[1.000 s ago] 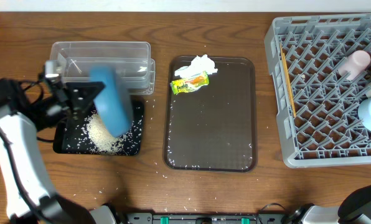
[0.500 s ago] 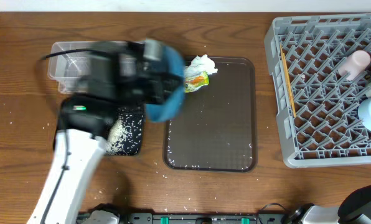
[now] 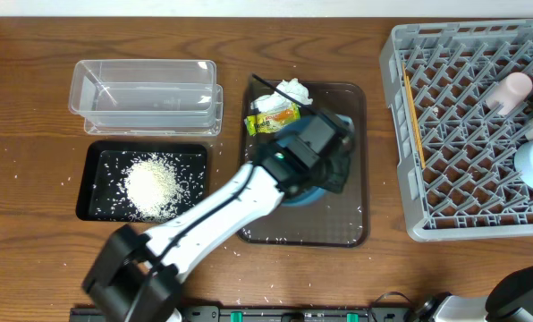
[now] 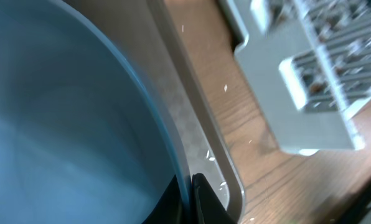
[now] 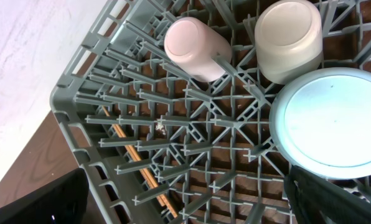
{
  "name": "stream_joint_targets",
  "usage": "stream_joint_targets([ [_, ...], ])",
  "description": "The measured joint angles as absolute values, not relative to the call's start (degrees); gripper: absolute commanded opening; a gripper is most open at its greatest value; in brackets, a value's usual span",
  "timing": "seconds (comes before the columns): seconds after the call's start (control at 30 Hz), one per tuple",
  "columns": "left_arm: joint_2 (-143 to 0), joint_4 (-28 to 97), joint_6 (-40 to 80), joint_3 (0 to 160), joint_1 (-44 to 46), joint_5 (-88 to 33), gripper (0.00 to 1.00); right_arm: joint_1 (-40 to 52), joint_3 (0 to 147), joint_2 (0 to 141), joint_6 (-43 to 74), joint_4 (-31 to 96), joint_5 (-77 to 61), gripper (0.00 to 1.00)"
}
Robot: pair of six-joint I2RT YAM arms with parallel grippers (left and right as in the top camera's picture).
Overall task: Sort waste into correct bins and load items into the dishwasher rack
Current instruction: 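Carry the emptied blue bowl right and set it on the brown tray, then grasp the white tissue on the brown tray with the left gripper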
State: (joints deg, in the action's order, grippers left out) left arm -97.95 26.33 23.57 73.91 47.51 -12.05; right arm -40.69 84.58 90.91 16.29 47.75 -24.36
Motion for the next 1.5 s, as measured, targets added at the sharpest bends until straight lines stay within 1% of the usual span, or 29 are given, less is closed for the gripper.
stream_joint_targets([
  [0.2,-100.9,26.3,23.5,73.9,49.9,-11.0,0.06,-40.7,84.6,90.9,16.3,47.7,-24.4,0.99],
  [0.23,-100.9,26.3,23.5,73.9,50.3,-10.7,0.08,-40.7,84.6,90.9,16.3,47.7,-24.4,0.99],
  [0.27,-100.9,26.3,23.4,73.9,50.6,-10.5,0.15,-40.7,84.6,90.9,16.3,47.7,-24.4,0.99],
  [0.3,-100.9,26.2,23.1,73.9,50.9,-10.5,0.26,-40.7,84.6,90.9,16.3,47.7,-24.4,0.99],
  [0.33,-100.9,26.1,22.7,73.9,51.2,-10.5,0.32,-40.7,84.6,90.9,16.3,47.7,-24.4,0.99],
  [0.47,-100.9,25.6,22.7,73.9,51.6,-10.3,0.37,-40.7,84.6,90.9,16.3,47.7,-24.4,0.99],
  [0.6,-100.9,25.5,22.6,73.9,51.6,-10.3,0.39,-40.7,84.6,90.9,16.3,47.7,-24.4,0.99],
  [0.77,-100.9,24.6,22.0,73.9,51.0,-9.9,0.46,-40.7,84.6,90.9,16.3,47.7,-24.4,0.99],
  [0.9,-100.7,26.0,21.4,74.7,47.8,-8.6,0.49,-40.7,84.6,90.9,16.3,47.7,-24.4,0.99],
  [1.0,-100.7,31.9,20.0,79.0,43.4,-8.1,0.53,-40.7,84.6,90.9,16.3,47.7,-24.4,0.99],
  [1.1,-100.7,39.3,16.6,86.2,38.2,-7.5,0.55,-40.7,84.6,90.9,16.3,47.7,-24.4,0.99],
  [1.23,-100.7,45.5,11.5,94.8,32.2,-7.1,0.55,-40.7,84.6,90.9,16.3,47.7,-24.3,0.99],
  [1.4,-101.4,40.8,2.0,96.9,27.3,-6.8,0.55,-40.7,84.6,90.9,16.3,47.8,-24.4,0.99],
  [1.5,-103.3,37.0,-0.9,96.9,26.8,-6.8,0.55,-40.7,84.6,90.9,16.3,47.8,-24.3,0.99],
])
